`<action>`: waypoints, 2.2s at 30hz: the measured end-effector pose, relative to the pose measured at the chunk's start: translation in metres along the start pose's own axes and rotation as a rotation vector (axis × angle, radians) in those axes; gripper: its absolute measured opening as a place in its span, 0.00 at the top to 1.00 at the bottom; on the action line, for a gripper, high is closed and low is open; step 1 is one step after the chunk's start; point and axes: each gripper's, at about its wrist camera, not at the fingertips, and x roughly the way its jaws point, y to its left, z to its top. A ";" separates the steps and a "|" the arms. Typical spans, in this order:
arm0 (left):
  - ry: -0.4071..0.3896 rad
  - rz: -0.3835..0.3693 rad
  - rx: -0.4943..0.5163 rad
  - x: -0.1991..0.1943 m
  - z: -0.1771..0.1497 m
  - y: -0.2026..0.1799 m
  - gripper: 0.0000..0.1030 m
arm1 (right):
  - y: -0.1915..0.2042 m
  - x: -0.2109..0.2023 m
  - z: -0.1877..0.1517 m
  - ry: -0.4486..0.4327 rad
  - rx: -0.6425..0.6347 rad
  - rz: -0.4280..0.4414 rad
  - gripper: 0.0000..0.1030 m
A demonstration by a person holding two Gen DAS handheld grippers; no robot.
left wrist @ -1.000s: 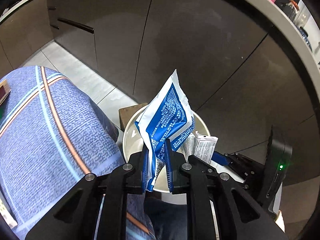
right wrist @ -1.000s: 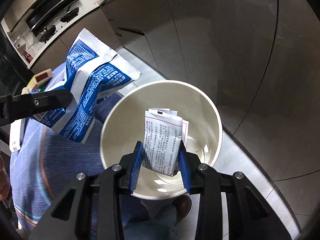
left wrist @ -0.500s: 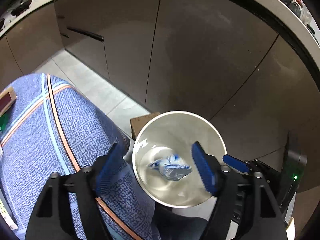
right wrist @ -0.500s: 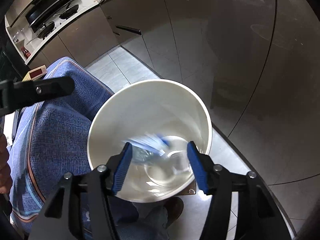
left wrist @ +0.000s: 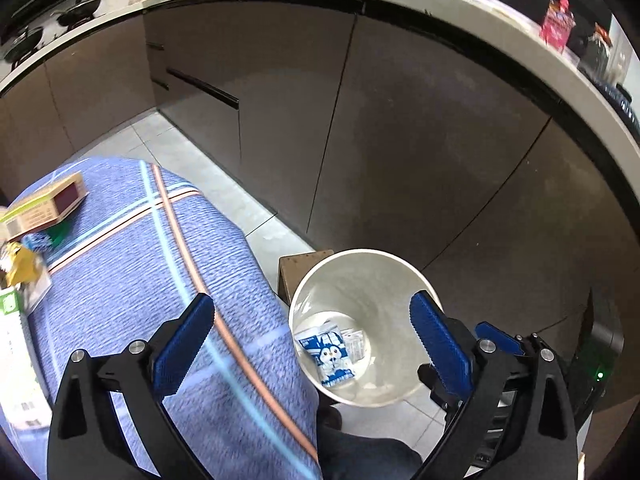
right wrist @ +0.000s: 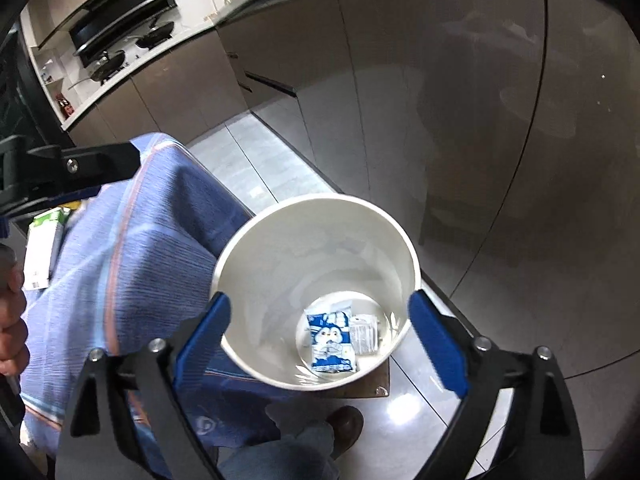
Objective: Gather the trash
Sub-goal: 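Return both tools to the table and grasp the white-green medicine box with the right tool, then grasp the silver nut snack bag with the left tool while the right tool holds the box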
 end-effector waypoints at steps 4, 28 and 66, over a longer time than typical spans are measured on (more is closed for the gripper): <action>-0.027 -0.023 -0.065 -0.044 -0.007 0.020 0.08 | 0.022 -0.025 0.006 -0.029 -0.029 0.037 0.03; -0.193 0.258 -0.343 -0.246 -0.125 0.224 0.08 | 0.257 -0.053 0.001 0.018 -0.312 0.342 0.03; -0.066 0.251 -0.343 -0.125 -0.081 0.329 0.08 | 0.283 0.014 0.001 0.128 -0.291 0.178 0.26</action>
